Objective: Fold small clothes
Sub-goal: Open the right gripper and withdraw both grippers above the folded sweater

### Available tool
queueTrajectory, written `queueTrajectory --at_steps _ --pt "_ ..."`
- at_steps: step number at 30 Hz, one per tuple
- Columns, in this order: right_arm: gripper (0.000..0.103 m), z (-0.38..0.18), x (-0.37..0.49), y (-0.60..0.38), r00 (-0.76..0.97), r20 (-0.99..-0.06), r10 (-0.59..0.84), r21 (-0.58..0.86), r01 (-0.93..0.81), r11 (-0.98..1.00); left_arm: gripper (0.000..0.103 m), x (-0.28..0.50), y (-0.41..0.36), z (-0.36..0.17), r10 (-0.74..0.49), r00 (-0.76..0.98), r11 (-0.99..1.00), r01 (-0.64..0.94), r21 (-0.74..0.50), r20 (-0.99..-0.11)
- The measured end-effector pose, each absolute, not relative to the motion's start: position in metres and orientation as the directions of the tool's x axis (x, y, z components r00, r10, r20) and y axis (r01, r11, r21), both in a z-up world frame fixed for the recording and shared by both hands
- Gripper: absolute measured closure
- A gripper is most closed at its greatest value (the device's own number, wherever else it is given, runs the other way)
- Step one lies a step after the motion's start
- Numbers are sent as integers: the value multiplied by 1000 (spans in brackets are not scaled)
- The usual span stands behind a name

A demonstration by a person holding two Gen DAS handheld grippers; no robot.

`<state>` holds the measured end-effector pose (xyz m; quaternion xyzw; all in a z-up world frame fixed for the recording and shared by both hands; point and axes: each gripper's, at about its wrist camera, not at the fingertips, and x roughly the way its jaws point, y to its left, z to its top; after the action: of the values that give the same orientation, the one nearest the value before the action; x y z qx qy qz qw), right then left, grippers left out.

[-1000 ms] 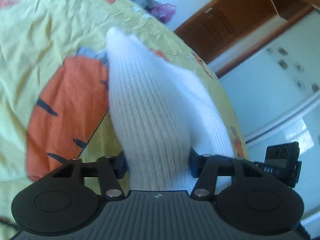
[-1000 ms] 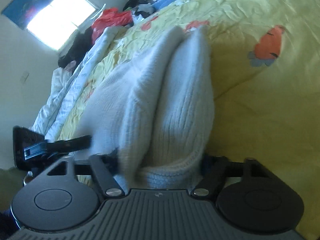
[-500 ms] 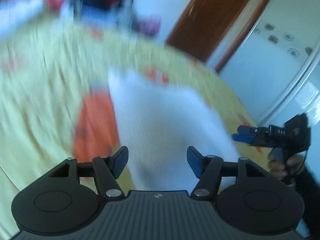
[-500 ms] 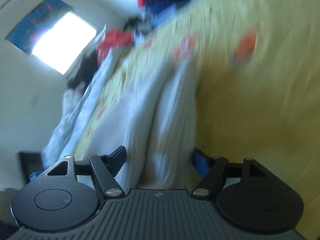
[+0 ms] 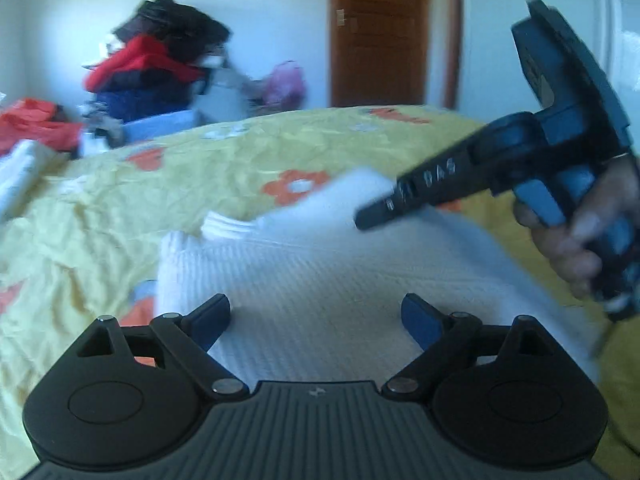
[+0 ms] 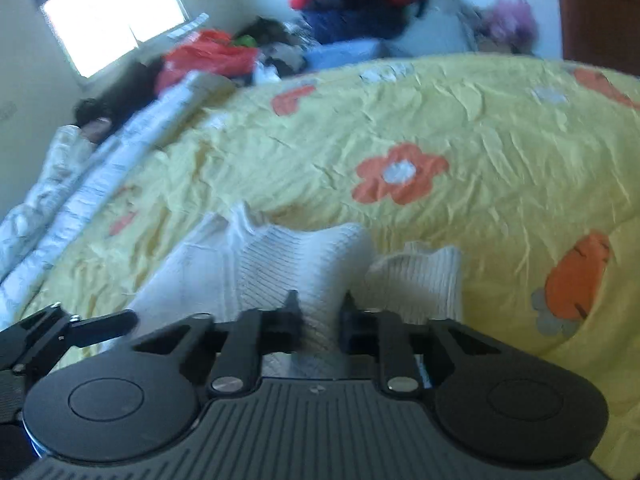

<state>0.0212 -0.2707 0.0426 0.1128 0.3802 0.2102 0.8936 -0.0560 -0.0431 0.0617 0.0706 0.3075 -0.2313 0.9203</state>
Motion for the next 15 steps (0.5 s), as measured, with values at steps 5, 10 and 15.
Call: queueTrajectory --at_steps 5,10,15 --pt "87 21 26 -307 608 -648 458 436 -197 878 0 -52 -64 45 -418 683 854 520 -4 -599" --pt "63 18 18 -303 647 -611 456 455 -184 871 0 -59 -67 41 -389 712 865 501 35 -585" --pt "56 65 -7 -296 760 -507 407 421 -194 886 0 -58 -44 72 -410 698 881 470 -56 -587"
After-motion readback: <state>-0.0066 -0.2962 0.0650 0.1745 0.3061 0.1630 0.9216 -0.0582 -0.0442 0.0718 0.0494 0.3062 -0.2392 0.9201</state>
